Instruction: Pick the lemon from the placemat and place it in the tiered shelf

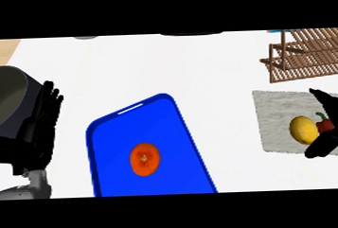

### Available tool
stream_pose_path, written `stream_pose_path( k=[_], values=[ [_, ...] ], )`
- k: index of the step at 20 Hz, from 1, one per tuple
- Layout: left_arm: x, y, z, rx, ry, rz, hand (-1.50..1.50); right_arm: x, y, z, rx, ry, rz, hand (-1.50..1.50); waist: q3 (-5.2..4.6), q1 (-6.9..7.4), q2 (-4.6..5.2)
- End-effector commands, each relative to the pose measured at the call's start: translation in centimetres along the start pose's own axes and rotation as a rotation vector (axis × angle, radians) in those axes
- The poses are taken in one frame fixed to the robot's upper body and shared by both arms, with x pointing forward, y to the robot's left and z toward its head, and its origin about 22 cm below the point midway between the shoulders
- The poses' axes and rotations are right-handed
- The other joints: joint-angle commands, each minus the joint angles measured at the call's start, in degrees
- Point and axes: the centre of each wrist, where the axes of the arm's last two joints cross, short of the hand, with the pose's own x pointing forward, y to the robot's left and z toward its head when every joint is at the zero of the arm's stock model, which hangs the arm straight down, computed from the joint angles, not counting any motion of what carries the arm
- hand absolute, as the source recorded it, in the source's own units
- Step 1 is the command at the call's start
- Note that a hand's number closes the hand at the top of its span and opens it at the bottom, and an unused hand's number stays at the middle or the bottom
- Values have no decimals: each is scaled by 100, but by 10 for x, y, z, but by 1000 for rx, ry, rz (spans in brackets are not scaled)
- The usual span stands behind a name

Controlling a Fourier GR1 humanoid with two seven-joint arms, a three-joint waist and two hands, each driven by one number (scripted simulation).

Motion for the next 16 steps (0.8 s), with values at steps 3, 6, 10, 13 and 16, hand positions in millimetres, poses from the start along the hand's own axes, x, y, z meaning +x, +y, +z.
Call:
stream_pose_path(
  k=[3, 6, 10, 13, 16],
  values=[
    [-1, 2, 8, 19, -4, -9, 0, -22, 20, 3, -9, -36, 0, -150, 0, -16, -5],
    [-20, 7, -3, -9, -8, 5, 0, 5, 24, -12, -12, -46, -17, -150, -1, 4, 4],
    [12, 5, -2, 6, -14, -2, 0, -15, 31, -11, -17, -38, -36, -150, 0, -12, -5],
    [-8, 1, -10, -3, -4, -8, 0, -7, 28, -35, 39, -32, -21, -150, 0, 3, 3],
    [0, -20, 6, 9, -19, 0, 0, -6, 42, -37, 81, -17, -11, 150, 1, 5, 0]
  ],
)
